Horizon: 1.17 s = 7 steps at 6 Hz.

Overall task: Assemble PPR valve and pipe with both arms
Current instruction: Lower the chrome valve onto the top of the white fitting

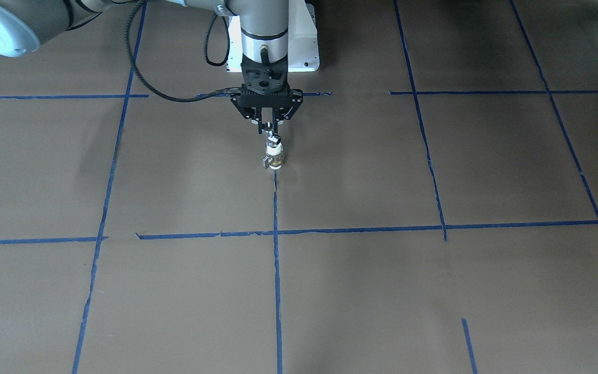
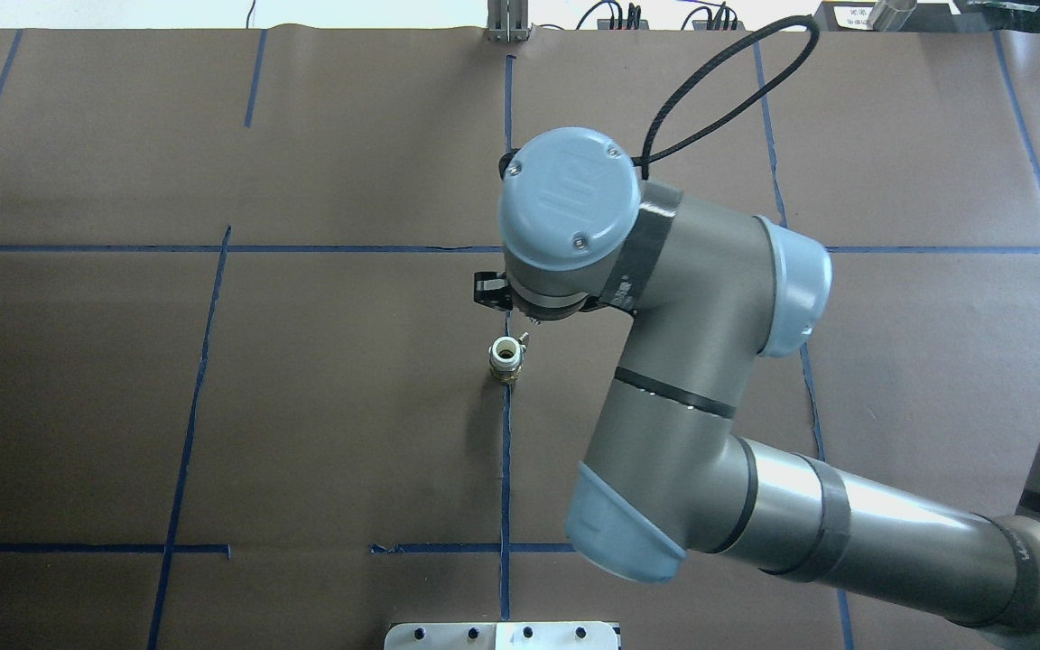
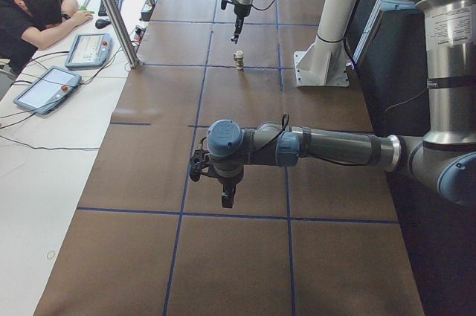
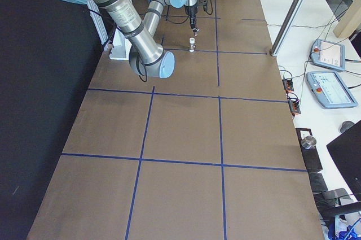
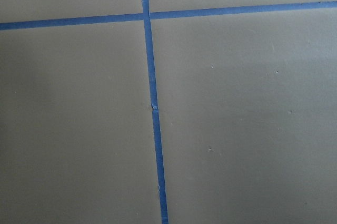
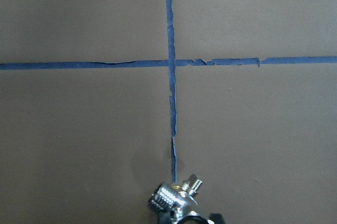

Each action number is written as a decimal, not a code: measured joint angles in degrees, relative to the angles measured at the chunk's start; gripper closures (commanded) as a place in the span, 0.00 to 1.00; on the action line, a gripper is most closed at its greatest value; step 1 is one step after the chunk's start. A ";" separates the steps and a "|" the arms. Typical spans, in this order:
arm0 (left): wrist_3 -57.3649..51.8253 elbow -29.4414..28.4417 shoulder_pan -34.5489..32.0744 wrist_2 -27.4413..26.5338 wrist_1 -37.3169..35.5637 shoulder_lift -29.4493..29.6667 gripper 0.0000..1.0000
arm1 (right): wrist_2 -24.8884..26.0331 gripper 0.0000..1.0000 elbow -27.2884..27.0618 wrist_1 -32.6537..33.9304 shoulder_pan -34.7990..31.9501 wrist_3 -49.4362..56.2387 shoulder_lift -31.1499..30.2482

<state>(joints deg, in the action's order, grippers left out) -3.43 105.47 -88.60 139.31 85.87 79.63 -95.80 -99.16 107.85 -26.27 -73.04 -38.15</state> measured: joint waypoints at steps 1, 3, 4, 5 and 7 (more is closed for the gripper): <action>0.00 0.00 0.00 0.00 0.00 0.04 0.00 | 0.87 1.00 1.08 0.53 0.88 -0.26 0.73; 0.00 0.00 0.00 0.03 0.00 0.08 0.00 | 1.49 1.00 1.59 2.05 1.90 -0.34 0.77; 0.00 0.03 -0.02 0.04 0.00 0.08 0.00 | 1.56 1.00 1.68 2.34 2.21 -0.35 0.65; 0.00 0.06 -0.06 0.02 0.00 0.09 0.00 | 1.58 1.00 1.81 2.42 2.44 -0.35 0.61; 0.00 0.09 -0.08 0.00 0.00 0.09 0.00 | 1.73 1.00 2.02 2.45 2.92 -0.35 0.49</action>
<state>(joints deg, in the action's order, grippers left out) -3.43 105.55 -88.68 139.31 85.87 79.72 -94.07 -97.14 110.30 -23.36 -73.39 -37.66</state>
